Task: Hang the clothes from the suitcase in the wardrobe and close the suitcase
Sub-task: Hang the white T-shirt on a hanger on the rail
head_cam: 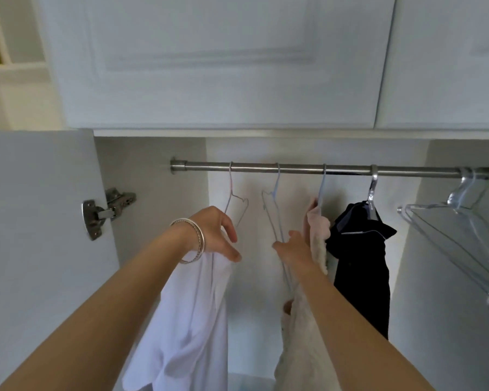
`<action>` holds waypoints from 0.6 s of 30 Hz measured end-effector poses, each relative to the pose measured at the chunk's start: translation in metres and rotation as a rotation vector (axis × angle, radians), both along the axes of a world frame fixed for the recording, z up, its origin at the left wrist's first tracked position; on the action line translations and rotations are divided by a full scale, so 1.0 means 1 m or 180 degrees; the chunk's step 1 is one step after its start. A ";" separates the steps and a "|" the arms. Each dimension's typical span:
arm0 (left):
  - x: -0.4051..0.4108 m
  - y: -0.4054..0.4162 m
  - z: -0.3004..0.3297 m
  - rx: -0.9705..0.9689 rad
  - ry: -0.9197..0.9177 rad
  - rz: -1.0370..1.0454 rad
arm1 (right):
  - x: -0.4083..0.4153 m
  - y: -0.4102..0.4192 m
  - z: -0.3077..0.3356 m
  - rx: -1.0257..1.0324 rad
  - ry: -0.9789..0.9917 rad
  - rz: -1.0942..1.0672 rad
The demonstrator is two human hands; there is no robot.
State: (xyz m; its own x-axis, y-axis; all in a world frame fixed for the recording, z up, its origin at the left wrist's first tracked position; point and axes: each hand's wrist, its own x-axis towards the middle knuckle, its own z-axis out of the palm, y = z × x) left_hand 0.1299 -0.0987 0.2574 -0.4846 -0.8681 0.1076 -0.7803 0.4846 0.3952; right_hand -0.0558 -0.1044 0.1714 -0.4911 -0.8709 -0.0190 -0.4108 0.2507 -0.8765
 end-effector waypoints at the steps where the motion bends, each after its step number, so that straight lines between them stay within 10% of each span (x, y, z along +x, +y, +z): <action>1: 0.003 -0.003 0.001 0.0004 -0.0059 0.0041 | -0.001 -0.006 -0.001 0.0051 0.0003 -0.0001; 18: 0.023 -0.032 -0.011 -0.0361 0.0639 0.0347 | 0.019 -0.048 -0.002 -0.0486 -0.1404 -0.0291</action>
State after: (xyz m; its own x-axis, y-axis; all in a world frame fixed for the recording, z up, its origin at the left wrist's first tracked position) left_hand 0.1529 -0.1304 0.2459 -0.3479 -0.8910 0.2918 -0.7419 0.4519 0.4954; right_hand -0.0373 -0.1528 0.1694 -0.5396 -0.8336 -0.1179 0.0266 0.1231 -0.9920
